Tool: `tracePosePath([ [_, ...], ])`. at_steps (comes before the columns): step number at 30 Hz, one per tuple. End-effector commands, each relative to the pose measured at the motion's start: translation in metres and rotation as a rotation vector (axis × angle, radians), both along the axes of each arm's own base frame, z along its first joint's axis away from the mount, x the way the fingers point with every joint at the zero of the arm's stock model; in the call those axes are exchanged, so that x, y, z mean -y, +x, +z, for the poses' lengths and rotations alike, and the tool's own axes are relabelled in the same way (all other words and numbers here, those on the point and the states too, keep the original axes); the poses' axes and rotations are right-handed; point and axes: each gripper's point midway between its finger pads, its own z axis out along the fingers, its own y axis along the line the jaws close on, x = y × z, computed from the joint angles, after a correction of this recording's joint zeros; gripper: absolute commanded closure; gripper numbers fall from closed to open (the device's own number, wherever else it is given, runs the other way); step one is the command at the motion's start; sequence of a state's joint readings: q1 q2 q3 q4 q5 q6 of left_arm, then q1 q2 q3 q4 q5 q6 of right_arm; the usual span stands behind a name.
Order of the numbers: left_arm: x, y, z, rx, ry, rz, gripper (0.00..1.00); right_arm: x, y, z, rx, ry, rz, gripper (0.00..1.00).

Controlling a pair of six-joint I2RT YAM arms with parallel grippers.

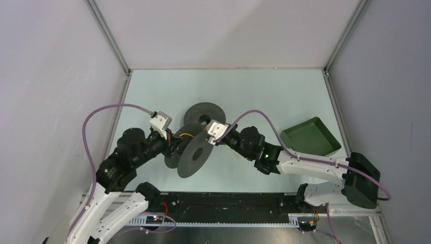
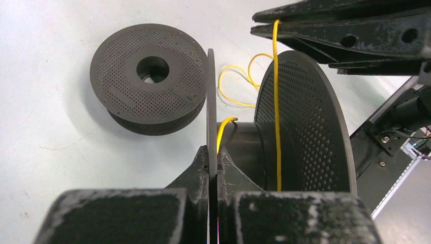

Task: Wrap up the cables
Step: Wrap the cable around the cable reel.

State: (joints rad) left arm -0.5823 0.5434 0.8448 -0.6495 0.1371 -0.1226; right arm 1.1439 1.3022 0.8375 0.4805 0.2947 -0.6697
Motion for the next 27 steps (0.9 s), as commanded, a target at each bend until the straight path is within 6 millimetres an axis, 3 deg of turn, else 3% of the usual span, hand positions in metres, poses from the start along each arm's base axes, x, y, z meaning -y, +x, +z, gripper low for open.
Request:
tracePosePath([
  [1, 0.006, -0.013, 0.039, 0.061, -0.081, -0.062, 1.00, 0.020, 0.001, -0.006, -0.204, 0.169, 0.044, 0.86],
  [11, 0.011, -0.018, 0.067, 0.033, -0.180, -0.047, 1.00, 0.040, -0.003, -0.046, -0.413, 0.260, 0.217, 0.79],
  [18, 0.013, -0.016, 0.084, 0.022, -0.234, -0.028, 1.00, 0.032, 0.001, -0.074, -0.475, 0.260, 0.292, 0.67],
  [21, 0.012, -0.013, 0.089, 0.017, -0.255, -0.002, 1.00, 0.028, -0.001, -0.096, -0.525, 0.241, 0.309, 0.63],
  [27, 0.006, -0.005, 0.093, 0.019, -0.276, 0.064, 1.00, 0.035, -0.011, -0.126, -0.603, 0.215, 0.342, 0.54],
])
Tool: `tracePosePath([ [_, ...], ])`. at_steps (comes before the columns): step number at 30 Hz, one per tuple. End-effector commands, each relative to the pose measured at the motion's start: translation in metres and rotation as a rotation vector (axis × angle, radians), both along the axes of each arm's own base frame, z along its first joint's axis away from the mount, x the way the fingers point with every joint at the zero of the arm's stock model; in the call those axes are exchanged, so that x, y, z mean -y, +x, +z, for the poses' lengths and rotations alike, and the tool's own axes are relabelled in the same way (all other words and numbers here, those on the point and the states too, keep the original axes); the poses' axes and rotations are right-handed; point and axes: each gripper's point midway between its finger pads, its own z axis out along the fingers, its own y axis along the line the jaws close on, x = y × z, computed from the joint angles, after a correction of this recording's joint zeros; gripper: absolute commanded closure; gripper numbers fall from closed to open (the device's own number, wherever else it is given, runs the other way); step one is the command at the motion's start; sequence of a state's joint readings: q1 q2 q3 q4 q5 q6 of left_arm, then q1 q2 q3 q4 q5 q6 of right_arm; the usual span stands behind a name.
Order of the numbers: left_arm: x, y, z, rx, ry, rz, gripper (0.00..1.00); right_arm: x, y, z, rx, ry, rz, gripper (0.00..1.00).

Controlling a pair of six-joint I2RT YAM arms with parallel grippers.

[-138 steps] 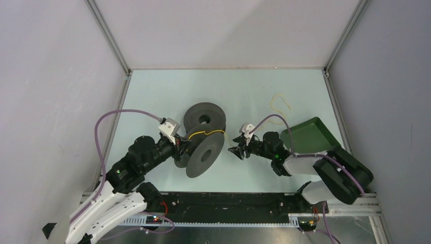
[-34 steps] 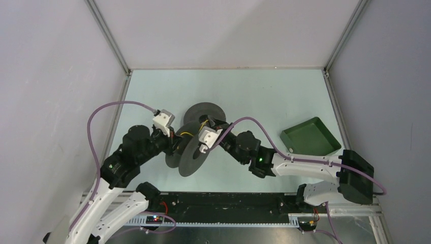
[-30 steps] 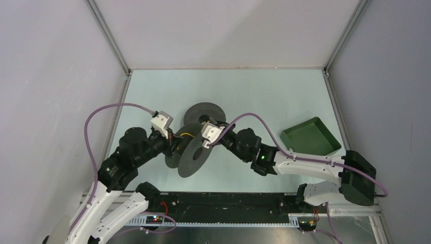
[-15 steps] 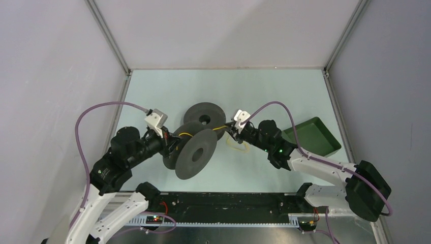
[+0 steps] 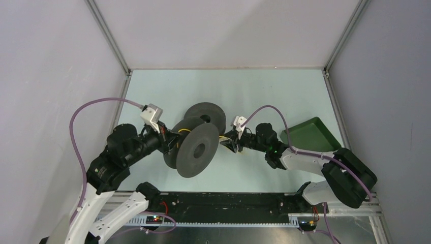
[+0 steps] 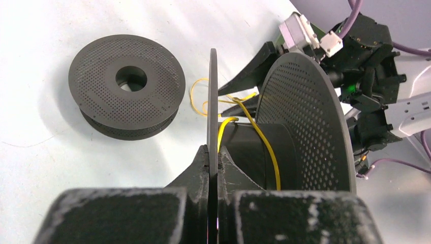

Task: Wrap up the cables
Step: Wrap the cable around the cable reel.

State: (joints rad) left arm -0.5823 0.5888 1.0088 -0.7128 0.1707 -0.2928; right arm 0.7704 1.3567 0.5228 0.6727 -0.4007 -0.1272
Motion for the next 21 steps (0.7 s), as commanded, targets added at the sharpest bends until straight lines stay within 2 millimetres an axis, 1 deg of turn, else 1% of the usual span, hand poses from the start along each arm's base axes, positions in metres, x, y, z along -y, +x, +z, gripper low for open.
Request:
tracePosePath([
  [1, -0.003, 0.008, 0.045, 0.087, -0.120, 0.068, 1.00, 0.003, -0.006, -0.003, -0.035, 0.028, 0.052, 0.54],
  [6, -0.005, 0.010, 0.047, 0.086, -0.137, 0.092, 1.00, 0.011, -0.014, -0.029, -0.113, -0.002, 0.053, 0.52],
  [10, -0.007, 0.014, 0.049, 0.090, -0.138, 0.117, 1.00, 0.021, -0.010, -0.045, -0.165, -0.037, 0.025, 0.52],
  [13, -0.013, 0.016, 0.053, 0.100, -0.147, 0.155, 1.00, 0.031, -0.005, -0.054, -0.217, -0.047, 0.004, 0.52],
  [14, -0.016, 0.017, 0.055, 0.105, -0.150, 0.169, 1.00, 0.032, -0.007, -0.058, -0.242, -0.054, 0.003, 0.52],
  [16, -0.017, 0.018, 0.056, 0.101, -0.164, 0.185, 1.00, 0.031, -0.011, -0.066, -0.270, -0.068, 0.010, 0.52],
  [18, -0.020, 0.022, 0.058, 0.104, -0.171, 0.214, 1.00, 0.025, -0.019, -0.075, -0.284, -0.094, 0.027, 0.53],
  [20, -0.019, 0.023, 0.059, 0.103, -0.178, 0.219, 1.00, 0.023, -0.022, -0.083, -0.291, -0.115, 0.021, 0.53],
  [21, -0.019, 0.024, 0.059, 0.104, -0.181, 0.221, 1.00, 0.024, -0.019, -0.085, -0.291, -0.121, 0.001, 0.54],
])
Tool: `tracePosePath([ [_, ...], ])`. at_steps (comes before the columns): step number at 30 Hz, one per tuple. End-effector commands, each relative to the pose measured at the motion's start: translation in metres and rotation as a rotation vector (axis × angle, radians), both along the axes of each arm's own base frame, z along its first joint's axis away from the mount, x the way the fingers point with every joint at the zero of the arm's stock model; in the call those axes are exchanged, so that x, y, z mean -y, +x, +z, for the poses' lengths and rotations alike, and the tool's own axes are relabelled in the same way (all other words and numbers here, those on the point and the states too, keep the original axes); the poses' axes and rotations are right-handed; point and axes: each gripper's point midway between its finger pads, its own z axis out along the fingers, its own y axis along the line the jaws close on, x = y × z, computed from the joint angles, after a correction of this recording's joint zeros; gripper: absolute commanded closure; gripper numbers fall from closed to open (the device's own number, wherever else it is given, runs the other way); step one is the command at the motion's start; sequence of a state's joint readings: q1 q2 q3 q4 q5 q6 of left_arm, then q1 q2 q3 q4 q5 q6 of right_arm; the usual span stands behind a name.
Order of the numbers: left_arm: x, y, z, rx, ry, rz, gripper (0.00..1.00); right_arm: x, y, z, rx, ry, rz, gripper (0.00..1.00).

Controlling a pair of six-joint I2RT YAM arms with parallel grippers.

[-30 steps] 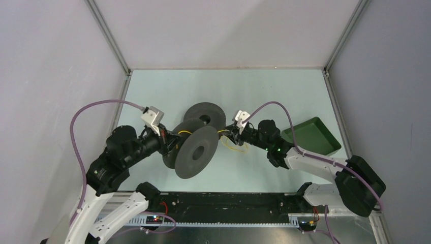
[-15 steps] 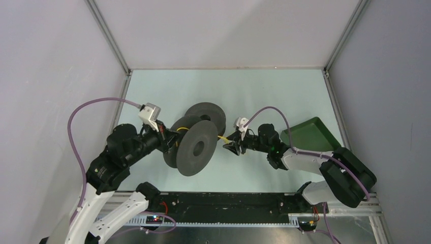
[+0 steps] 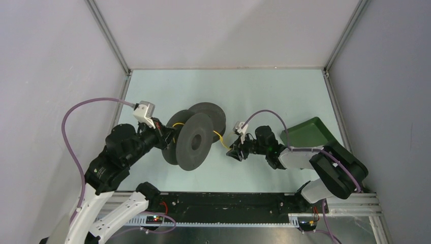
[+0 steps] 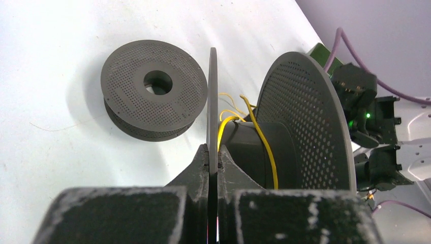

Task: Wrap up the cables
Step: Wrap the cable around the cable reel.

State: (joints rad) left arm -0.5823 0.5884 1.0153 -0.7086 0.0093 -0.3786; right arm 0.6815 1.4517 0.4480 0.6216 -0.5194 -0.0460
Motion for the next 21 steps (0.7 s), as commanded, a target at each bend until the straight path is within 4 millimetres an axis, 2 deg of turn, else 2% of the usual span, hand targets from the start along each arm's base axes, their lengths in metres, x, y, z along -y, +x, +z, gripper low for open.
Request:
tracePosePath([
  [1, -0.002, 0.007, 0.055, 0.131, -0.137, 0.049, 1.00, -0.003, -0.005, -0.014, -0.035, -0.034, -0.014, 0.54],
  [3, -0.004, 0.009, 0.055, 0.131, -0.139, 0.066, 1.00, 0.001, -0.002, -0.018, -0.044, -0.050, -0.041, 0.60],
  [7, -0.010, 0.014, 0.062, 0.135, -0.180, 0.114, 1.00, 0.005, -0.001, -0.022, -0.068, -0.065, -0.073, 0.79],
  [10, -0.010, 0.018, 0.071, 0.136, -0.239, 0.121, 1.00, 0.002, -0.004, -0.020, -0.060, -0.059, -0.066, 0.98],
  [16, -0.017, 0.030, 0.080, 0.098, -0.372, 0.189, 1.00, -0.005, -0.017, -0.002, -0.003, -0.043, -0.063, 1.00],
  [18, -0.025, 0.035, 0.083, 0.105, -0.409, 0.238, 1.00, -0.013, -0.031, 0.013, 0.044, -0.031, -0.038, 1.00],
  [19, -0.029, 0.037, 0.085, 0.114, -0.421, 0.263, 1.00, -0.012, -0.032, 0.014, 0.072, -0.051, -0.046, 1.00],
  [20, -0.035, 0.039, 0.085, 0.118, -0.432, 0.297, 1.00, -0.019, -0.042, 0.025, 0.111, -0.037, -0.017, 1.00],
  [21, -0.039, 0.041, 0.086, 0.126, -0.435, 0.322, 1.00, -0.017, -0.043, 0.027, 0.156, -0.062, -0.028, 1.00],
])
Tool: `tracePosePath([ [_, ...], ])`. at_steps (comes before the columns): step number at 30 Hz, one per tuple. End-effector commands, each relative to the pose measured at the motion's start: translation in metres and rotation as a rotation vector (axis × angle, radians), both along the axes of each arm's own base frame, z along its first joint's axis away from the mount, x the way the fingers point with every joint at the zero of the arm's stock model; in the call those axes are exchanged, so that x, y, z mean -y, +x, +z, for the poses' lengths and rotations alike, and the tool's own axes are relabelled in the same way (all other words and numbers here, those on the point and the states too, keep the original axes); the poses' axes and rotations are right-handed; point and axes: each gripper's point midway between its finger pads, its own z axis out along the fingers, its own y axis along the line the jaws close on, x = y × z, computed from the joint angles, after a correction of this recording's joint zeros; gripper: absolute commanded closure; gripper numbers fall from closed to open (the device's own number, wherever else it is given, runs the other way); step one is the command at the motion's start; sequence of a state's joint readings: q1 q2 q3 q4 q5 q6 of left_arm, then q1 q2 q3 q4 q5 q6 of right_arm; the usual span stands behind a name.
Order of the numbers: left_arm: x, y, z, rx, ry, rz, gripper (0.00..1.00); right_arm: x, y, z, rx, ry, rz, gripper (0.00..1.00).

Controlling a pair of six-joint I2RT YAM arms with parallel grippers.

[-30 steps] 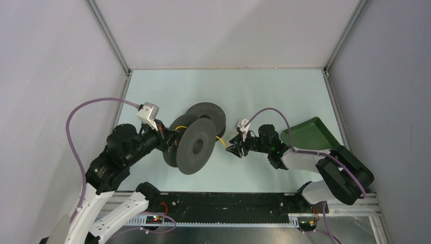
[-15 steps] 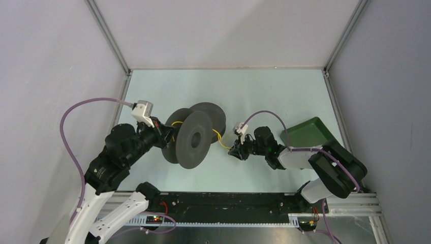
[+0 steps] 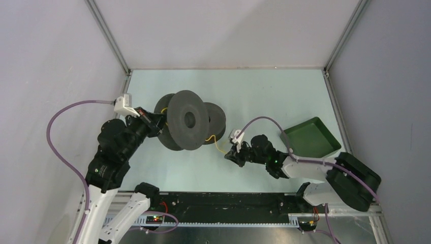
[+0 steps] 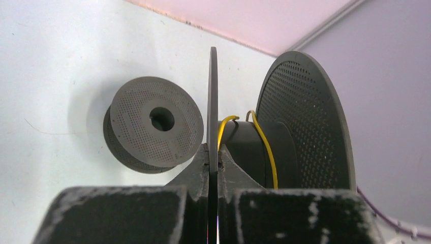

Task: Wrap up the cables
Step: Wrap the cable around the cable reel.

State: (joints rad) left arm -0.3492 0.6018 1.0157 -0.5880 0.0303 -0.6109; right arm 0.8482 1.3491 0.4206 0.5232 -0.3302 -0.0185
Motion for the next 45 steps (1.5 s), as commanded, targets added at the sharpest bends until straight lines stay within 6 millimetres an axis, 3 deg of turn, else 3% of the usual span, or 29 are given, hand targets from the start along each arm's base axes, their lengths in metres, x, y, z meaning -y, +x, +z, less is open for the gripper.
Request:
tracePosePath([
  [1, -0.017, 0.007, 0.055, 0.154, -0.159, 0.119, 1.00, -0.014, -0.021, 0.039, 0.188, 0.012, 0.027, 1.00],
  [4, -0.034, 0.016, 0.051, 0.179, -0.105, 0.212, 1.00, -0.019, -0.036, 0.055, 0.317, -0.035, 0.062, 1.00],
  [10, -0.054, 0.026, 0.024, 0.171, 0.003, 0.314, 1.00, -0.039, -0.069, 0.110, 0.493, -0.019, 0.144, 1.00],
  [16, -0.062, 0.030, 0.004, 0.163, 0.153, 0.319, 1.00, -0.051, -0.077, 0.140, 0.640, -0.090, 0.138, 1.00],
  [21, -0.053, 0.030, -0.013, 0.155, 0.278, 0.226, 1.00, -0.059, -0.080, 0.173, 0.733, -0.067, 0.140, 1.00],
  [26, -0.039, 0.032, -0.039, 0.102, 0.360, 0.133, 1.00, -0.072, -0.087, 0.224, 0.797, 0.030, 0.179, 1.00],
  [27, -0.032, 0.032, -0.050, 0.088, 0.428, 0.092, 1.00, -0.078, -0.084, 0.242, 0.843, 0.052, 0.181, 1.00],
  [29, -0.019, 0.028, -0.057, 0.094, 0.489, 0.030, 1.00, -0.081, -0.078, 0.254, 0.876, 0.059, 0.177, 1.00],
  [34, -0.007, 0.021, -0.076, 0.062, 0.624, -0.040, 1.00, -0.079, -0.054, 0.281, 0.946, 0.048, 0.112, 1.00],
  [45, 0.021, 0.003, -0.091, 0.094, 0.723, -0.244, 1.00, -0.052, -0.005, 0.300, 0.957, 0.010, -0.004, 1.00],
])
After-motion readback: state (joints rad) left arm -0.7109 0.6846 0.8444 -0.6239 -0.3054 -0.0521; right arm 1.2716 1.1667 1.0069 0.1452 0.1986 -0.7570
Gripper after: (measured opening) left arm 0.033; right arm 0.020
